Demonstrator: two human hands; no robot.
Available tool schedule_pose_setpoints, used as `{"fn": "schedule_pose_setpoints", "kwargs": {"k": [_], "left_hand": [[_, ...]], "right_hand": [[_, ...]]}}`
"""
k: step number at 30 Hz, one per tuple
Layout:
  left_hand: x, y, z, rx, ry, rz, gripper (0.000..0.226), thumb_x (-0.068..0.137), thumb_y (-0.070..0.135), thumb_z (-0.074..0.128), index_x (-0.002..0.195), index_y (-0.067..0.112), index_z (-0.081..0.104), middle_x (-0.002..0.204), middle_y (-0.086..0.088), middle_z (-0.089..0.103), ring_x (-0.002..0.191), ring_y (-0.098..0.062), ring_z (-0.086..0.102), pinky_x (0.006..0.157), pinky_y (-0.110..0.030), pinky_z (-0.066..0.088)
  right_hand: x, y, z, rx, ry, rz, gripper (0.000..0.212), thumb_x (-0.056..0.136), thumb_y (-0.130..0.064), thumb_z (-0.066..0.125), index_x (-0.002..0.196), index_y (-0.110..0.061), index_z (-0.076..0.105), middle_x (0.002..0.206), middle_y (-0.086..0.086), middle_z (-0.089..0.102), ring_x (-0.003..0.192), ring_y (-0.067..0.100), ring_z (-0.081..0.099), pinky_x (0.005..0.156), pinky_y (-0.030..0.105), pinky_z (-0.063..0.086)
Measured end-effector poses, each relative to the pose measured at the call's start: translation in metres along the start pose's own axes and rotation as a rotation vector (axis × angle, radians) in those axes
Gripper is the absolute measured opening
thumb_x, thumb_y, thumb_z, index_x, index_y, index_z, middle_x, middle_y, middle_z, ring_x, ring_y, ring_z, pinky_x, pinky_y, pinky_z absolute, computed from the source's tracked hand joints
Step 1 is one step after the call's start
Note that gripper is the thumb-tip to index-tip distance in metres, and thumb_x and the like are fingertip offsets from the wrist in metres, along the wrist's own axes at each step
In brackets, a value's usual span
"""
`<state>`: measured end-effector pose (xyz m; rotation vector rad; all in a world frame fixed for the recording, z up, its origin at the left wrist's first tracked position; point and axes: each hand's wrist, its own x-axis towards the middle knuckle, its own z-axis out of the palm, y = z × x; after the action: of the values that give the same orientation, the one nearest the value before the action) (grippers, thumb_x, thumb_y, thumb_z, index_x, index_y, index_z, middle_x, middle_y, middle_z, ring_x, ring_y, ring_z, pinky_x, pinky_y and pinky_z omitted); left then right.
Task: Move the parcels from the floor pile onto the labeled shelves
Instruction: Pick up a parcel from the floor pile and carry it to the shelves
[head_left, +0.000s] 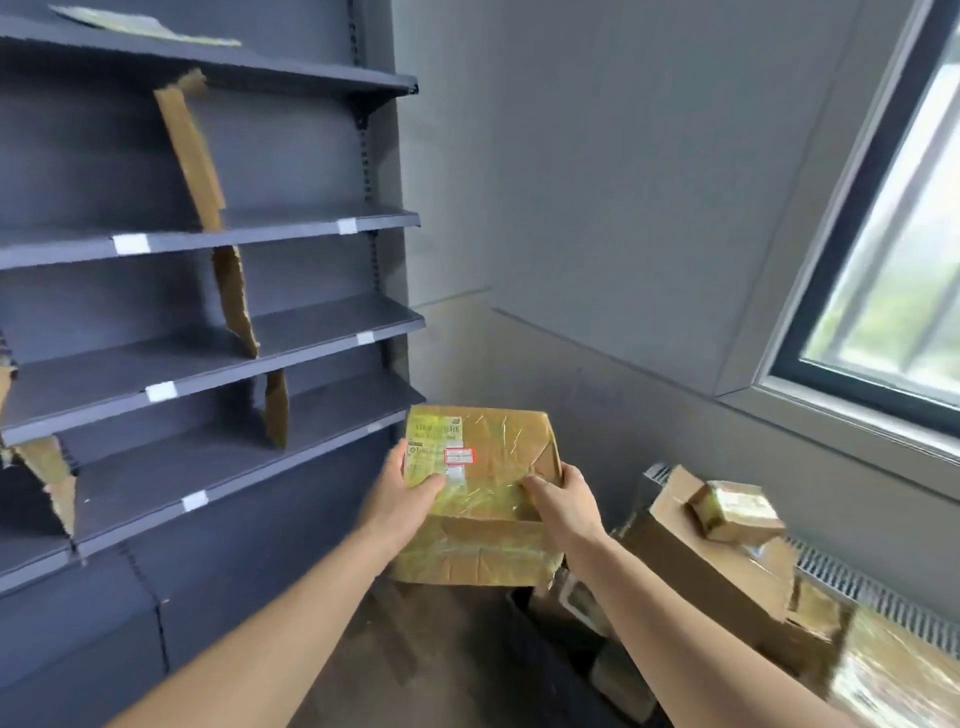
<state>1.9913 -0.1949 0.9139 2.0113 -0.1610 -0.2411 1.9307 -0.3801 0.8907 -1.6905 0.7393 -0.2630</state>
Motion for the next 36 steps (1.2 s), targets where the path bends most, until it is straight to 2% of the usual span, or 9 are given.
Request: {"fn": "schedule_pose_setpoints", "kwargs": {"k": [5, 12, 16, 21, 24, 27, 28, 33, 36], "left_hand": [[0.022, 0.031, 0.098, 0.019, -0.236, 0.040, 0.078, 0.091, 0.040, 0.061, 0.156, 0.034, 0.019, 0.154, 0.009, 0.039, 0.137, -0.019, 0.042, 0.110, -0.042, 0.037], [0.042, 0.056, 0.215, 0.018, -0.504, 0.103, 0.075, 0.094, 0.032, 0.062, 0.156, 0.028, 0.019, 0.152, 0.009, 0.040, 0.130, -0.012, 0.045, 0.108, -0.037, 0.037], [0.071, 0.067, 0.268, 0.030, -0.602, 0.106, 0.073, 0.092, 0.032, 0.063, 0.153, 0.029, 0.025, 0.136, 0.013, 0.053, 0.119, -0.011, 0.054, 0.105, -0.039, 0.045], [0.103, 0.082, 0.339, 0.054, -0.727, 0.131, 0.060, 0.097, 0.023, 0.058, 0.150, 0.021, 0.030, 0.123, 0.016, 0.054, 0.097, -0.002, 0.050, 0.088, -0.025, 0.044], [0.116, 0.097, 0.380, 0.083, -0.796, 0.139, 0.061, 0.098, 0.023, 0.057, 0.152, 0.018, 0.029, 0.141, 0.006, 0.050, 0.118, -0.012, 0.051, 0.099, -0.029, 0.043], [0.120, 0.113, 0.426, 0.101, -0.868, 0.165, 0.053, 0.099, 0.022, 0.056, 0.147, 0.022, 0.035, 0.124, 0.010, 0.055, 0.104, -0.009, 0.055, 0.068, -0.015, 0.045], [0.118, 0.120, 0.440, 0.110, -0.883, 0.173, 0.052, 0.099, 0.023, 0.056, 0.147, 0.024, 0.034, 0.122, 0.012, 0.054, 0.102, -0.009, 0.054, 0.067, -0.015, 0.044], [0.106, 0.137, 0.516, 0.158, -0.951, 0.173, 0.072, 0.093, 0.032, 0.058, 0.155, 0.026, 0.023, 0.146, 0.009, 0.046, 0.129, -0.019, 0.048, 0.107, -0.037, 0.041], [0.086, 0.139, 0.555, 0.184, -0.953, 0.129, 0.076, 0.093, 0.032, 0.058, 0.157, 0.023, 0.019, 0.156, 0.003, 0.036, 0.139, -0.023, 0.039, 0.113, -0.040, 0.035]], "right_hand": [[0.026, 0.039, -0.089, 0.095, 0.166, 0.083, 0.047, 0.093, -0.029, 0.062, 0.137, -0.021, 0.048, 0.114, -0.003, 0.066, 0.101, 0.017, 0.068, 0.092, 0.042, 0.059], [0.049, 0.086, -0.180, 0.098, 0.369, 0.202, 0.052, 0.098, -0.025, 0.060, 0.146, -0.015, 0.043, 0.121, 0.001, 0.062, 0.099, 0.014, 0.063, 0.080, 0.030, 0.056], [0.075, 0.108, -0.208, 0.086, 0.459, 0.261, 0.079, 0.081, -0.044, 0.064, 0.152, -0.018, 0.039, 0.134, 0.003, 0.061, 0.113, 0.021, 0.063, 0.100, 0.045, 0.054], [0.111, 0.132, -0.244, 0.078, 0.552, 0.364, 0.054, 0.096, -0.027, 0.059, 0.146, -0.013, 0.045, 0.116, -0.001, 0.064, 0.098, 0.015, 0.062, 0.077, 0.031, 0.049], [0.128, 0.142, -0.272, 0.061, 0.612, 0.394, 0.041, 0.096, -0.024, 0.058, 0.134, -0.014, 0.049, 0.099, -0.007, 0.061, 0.086, 0.008, 0.058, 0.068, 0.028, 0.046], [0.135, 0.152, -0.306, 0.090, 0.683, 0.419, 0.042, 0.095, -0.025, 0.059, 0.135, -0.016, 0.050, 0.110, 0.000, 0.062, 0.095, 0.015, 0.059, 0.083, 0.035, 0.050], [0.135, 0.154, -0.319, 0.091, 0.707, 0.419, 0.037, 0.095, -0.025, 0.059, 0.131, -0.019, 0.049, 0.110, 0.000, 0.060, 0.096, 0.016, 0.057, 0.084, 0.035, 0.049], [0.138, 0.183, -0.382, 0.137, 0.792, 0.421, 0.034, 0.092, -0.029, 0.061, 0.125, -0.020, 0.056, 0.108, -0.006, 0.066, 0.100, 0.015, 0.062, 0.086, 0.034, 0.049], [0.137, 0.209, -0.419, 0.140, 0.797, 0.427, 0.036, 0.092, -0.030, 0.062, 0.127, -0.024, 0.057, 0.105, -0.009, 0.068, 0.095, 0.011, 0.063, 0.076, 0.032, 0.049]]}}
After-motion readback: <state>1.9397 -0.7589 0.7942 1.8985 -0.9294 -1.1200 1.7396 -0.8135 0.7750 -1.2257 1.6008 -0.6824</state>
